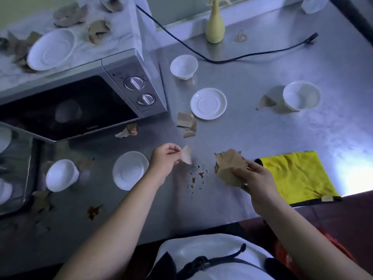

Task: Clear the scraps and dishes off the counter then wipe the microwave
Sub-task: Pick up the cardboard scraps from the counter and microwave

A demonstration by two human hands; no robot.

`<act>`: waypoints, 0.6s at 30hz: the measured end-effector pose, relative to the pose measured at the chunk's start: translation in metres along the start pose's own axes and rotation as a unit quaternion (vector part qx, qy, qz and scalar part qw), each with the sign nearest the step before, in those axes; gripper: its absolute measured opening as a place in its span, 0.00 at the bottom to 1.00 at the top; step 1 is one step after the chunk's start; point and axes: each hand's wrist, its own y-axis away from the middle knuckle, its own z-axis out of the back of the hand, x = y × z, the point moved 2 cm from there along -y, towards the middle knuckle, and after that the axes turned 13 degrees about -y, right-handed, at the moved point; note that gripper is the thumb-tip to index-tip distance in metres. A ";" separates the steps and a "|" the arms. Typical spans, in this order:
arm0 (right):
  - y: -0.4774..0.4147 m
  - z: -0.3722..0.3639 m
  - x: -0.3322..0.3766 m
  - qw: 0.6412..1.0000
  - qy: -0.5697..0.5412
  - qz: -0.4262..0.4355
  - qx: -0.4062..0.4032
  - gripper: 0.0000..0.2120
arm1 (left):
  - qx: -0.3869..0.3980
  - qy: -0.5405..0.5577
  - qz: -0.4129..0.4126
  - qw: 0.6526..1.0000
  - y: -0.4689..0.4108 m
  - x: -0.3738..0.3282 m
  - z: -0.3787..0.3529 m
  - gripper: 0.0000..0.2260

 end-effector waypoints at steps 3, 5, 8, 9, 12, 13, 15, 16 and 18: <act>-0.014 -0.009 0.003 0.998 0.026 -0.016 0.055 0.12 | 0.074 0.148 -0.032 0.986 0.046 -0.026 -0.001 0.06; -0.018 -0.019 0.001 0.992 0.043 -0.037 0.115 0.12 | 0.063 0.142 -0.061 0.986 0.070 -0.034 -0.006 0.08; -0.017 -0.039 -0.004 0.971 0.029 -0.088 0.220 0.13 | -0.023 0.076 -0.067 0.995 0.086 -0.032 -0.012 0.10; -0.016 -0.044 -0.005 0.964 0.022 -0.101 0.246 0.14 | -0.056 0.053 -0.064 0.995 0.089 -0.029 -0.011 0.11; -0.013 -0.055 -0.012 0.952 0.025 -0.118 0.282 0.16 | -0.107 0.026 -0.052 0.993 0.099 -0.016 -0.004 0.09; -0.010 -0.058 -0.014 0.950 0.032 -0.119 0.286 0.17 | -0.107 0.022 -0.056 0.992 0.104 -0.011 -0.001 0.08; -0.006 -0.064 -0.020 0.949 0.052 -0.117 0.289 0.16 | -0.102 0.016 -0.069 0.992 0.113 -0.004 0.002 0.06; -0.003 -0.067 -0.023 0.949 0.059 -0.112 0.289 0.14 | -0.102 0.021 -0.070 0.992 0.117 0.000 0.003 0.06; 0.002 -0.074 -0.030 0.949 0.076 -0.101 0.289 0.10 | -0.107 0.040 -0.067 0.991 0.124 0.009 0.008 0.07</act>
